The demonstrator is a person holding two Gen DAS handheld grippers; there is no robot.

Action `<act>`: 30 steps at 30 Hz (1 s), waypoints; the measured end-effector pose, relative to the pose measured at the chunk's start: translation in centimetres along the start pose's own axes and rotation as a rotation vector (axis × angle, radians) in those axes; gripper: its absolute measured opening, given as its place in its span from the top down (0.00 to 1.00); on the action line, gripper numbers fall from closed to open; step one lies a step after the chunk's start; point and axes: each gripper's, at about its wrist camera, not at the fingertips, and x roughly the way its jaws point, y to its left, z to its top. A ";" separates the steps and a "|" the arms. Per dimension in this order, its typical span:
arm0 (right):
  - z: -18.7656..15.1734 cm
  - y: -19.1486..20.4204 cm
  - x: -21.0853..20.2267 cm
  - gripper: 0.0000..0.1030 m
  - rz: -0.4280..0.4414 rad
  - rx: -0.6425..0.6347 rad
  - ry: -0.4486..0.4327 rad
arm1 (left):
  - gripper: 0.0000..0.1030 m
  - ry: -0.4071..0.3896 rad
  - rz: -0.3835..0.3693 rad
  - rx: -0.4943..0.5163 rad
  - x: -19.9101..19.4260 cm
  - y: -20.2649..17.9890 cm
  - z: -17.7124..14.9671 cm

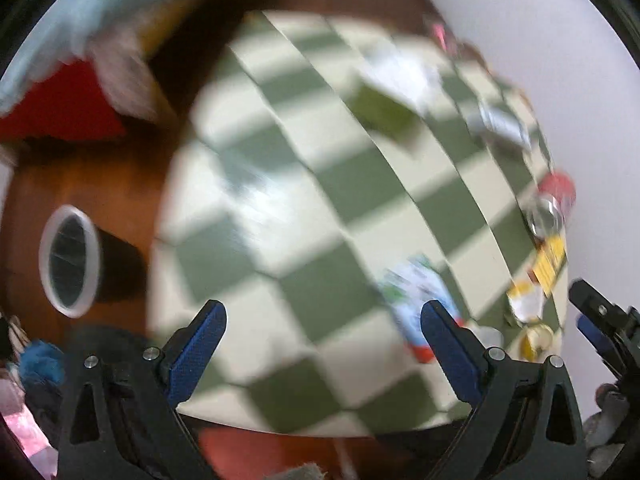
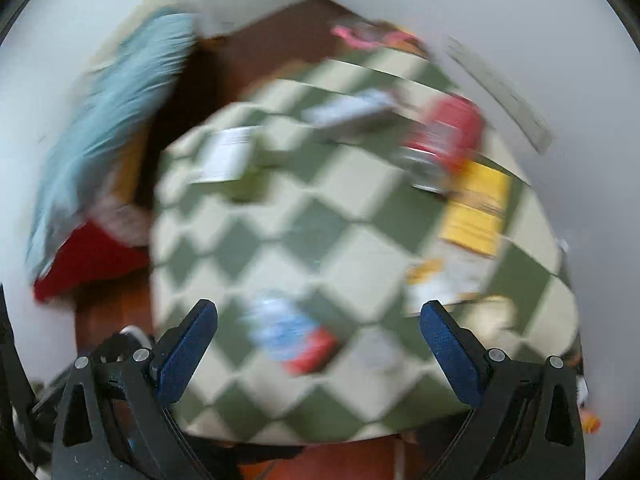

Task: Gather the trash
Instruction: 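Move both tools back over the table, then grasp the milk carton with the left tool while the right tool grasps the yellow cigarette pack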

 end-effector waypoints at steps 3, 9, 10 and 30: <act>1.5 -4.7 2.1 0.24 -0.066 0.047 0.024 | 0.04 0.119 -0.041 -0.018 3.9 -3.1 -0.1; 4.2 -9.9 5.8 0.24 -0.125 0.119 0.044 | 0.14 0.176 -0.085 -0.127 7.5 -5.0 -0.3; 4.7 -10.4 6.3 0.24 -0.130 0.132 0.046 | 0.23 0.162 -0.069 -0.144 7.3 -4.9 -0.3; 4.4 -10.3 9.3 0.40 -0.235 -0.002 0.158 | 0.41 0.070 0.106 0.150 7.5 -7.5 1.4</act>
